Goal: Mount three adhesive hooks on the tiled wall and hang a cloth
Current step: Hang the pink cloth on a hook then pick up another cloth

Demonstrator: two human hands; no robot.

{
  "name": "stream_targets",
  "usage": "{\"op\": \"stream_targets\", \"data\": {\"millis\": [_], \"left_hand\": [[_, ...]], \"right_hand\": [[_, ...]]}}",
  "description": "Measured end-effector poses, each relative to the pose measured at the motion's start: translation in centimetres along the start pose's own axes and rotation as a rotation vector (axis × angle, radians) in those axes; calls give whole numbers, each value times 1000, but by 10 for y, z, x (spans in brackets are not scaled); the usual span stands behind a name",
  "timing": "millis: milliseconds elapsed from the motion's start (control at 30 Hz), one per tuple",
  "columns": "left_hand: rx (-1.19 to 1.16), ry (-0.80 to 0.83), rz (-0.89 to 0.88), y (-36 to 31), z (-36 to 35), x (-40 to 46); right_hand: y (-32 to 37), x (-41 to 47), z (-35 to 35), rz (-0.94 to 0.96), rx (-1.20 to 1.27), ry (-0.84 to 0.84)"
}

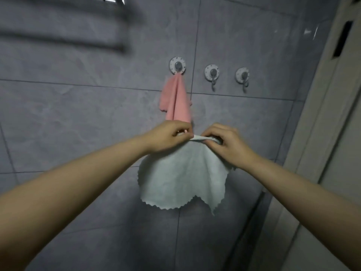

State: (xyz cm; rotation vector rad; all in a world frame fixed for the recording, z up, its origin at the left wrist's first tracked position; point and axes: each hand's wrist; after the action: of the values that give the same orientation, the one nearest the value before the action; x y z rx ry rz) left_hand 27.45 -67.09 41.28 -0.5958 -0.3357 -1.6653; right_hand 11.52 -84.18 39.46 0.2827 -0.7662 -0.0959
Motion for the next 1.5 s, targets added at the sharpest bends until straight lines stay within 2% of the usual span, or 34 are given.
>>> {"op": "stream_targets", "data": {"millis": [133,367,600,733,833,1033,1167,1300,1400,1500], "left_hand": [[162,-139,-119,-15,-3,27],[358,-145,-176,-8,-2,56],[438,-113,-132,21,11,87],[418,-229,-63,34,5,97],[400,-336,-38,40,-2,103],[558,-423,-41,62,15,138],[613,-501,77,73,28,165],[710,-543,139,79,26,182],[799,-531,175,83,22,189],[942,-438,173,84,14,191]], "right_hand": [[-25,8,24,-11,14,-32],[-46,34,44,2,-57,-77],[-63,71,50,-51,-112,-175],[-69,86,49,-49,-104,-321],[-78,93,47,-73,-76,-338],[-96,139,54,2,-94,-445],[-105,171,54,7,-74,-515],[-123,193,48,-49,-82,-508],[-132,201,43,-66,-63,-496],[-137,198,34,-59,-41,-487]]}}
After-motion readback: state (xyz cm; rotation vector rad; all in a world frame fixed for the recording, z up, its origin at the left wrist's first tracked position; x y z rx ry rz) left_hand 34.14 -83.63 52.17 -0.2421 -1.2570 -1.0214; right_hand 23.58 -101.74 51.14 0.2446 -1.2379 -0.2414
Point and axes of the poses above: each hand's wrist, its own x-axis towards the middle knuckle, its own z-axis out of the back of the hand, y = z × x, and after that the axes turned 14 degrees about -z, right-handed
